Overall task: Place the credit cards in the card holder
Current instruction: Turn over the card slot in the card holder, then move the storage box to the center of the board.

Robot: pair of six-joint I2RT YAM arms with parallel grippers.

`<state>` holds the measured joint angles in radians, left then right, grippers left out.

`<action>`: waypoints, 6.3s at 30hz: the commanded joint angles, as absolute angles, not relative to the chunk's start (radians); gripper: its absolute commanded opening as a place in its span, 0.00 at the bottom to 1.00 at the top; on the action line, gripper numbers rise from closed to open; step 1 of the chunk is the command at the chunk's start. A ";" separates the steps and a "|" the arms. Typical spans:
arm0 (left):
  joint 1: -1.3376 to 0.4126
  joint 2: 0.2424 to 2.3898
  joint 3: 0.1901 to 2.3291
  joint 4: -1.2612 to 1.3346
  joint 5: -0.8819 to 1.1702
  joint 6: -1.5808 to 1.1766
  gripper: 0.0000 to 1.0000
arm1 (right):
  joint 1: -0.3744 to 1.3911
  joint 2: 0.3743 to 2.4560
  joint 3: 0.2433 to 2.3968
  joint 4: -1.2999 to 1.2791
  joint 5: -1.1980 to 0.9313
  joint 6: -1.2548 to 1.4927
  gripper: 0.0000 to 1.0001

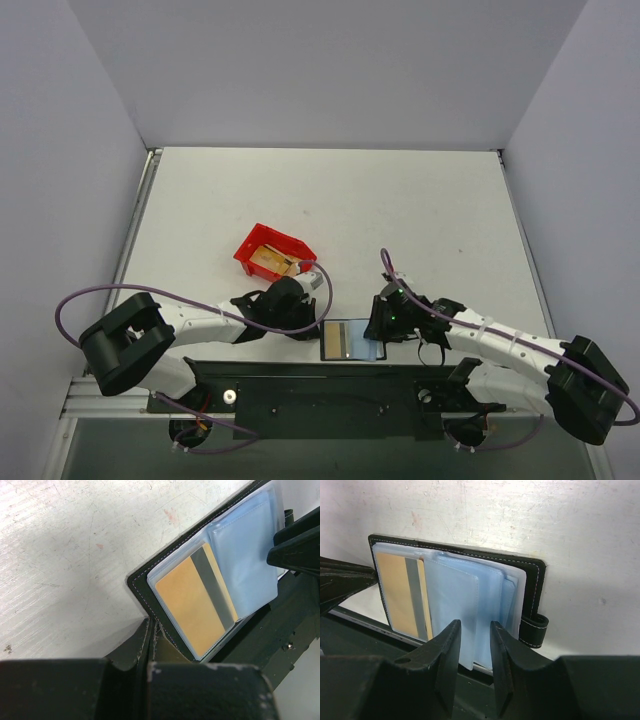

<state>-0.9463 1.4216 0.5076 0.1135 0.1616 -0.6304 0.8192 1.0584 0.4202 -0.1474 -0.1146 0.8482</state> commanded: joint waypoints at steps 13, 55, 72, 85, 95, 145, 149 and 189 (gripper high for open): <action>-0.940 1.431 0.548 0.118 0.160 -0.612 0.00 | 0.741 1.072 0.339 0.035 -0.271 0.891 0.28; -0.907 1.217 0.465 0.097 0.046 -0.649 0.00 | 0.750 1.224 0.373 0.423 -0.448 0.933 0.00; -0.844 1.106 0.463 0.011 -0.015 -0.664 0.00 | 0.779 1.391 0.463 0.522 -0.541 0.928 0.42; -0.569 0.982 0.570 -0.144 -0.031 -0.673 0.32 | 0.660 1.425 0.863 0.086 -0.382 0.646 0.41; -0.497 0.983 0.581 -0.184 -0.052 -0.836 0.69 | 0.655 1.416 0.858 0.084 -0.405 0.649 0.41; -0.482 1.276 0.693 -0.100 -0.184 -0.924 0.19 | 0.574 1.276 0.744 0.074 -0.420 0.630 0.41; -0.482 1.253 0.695 -0.104 -0.170 -0.871 0.10 | 0.574 1.262 0.756 0.071 -0.436 0.609 0.41; -0.492 0.821 0.143 0.215 -0.153 -1.152 0.00 | 0.827 1.551 1.189 -0.186 -0.410 0.480 0.38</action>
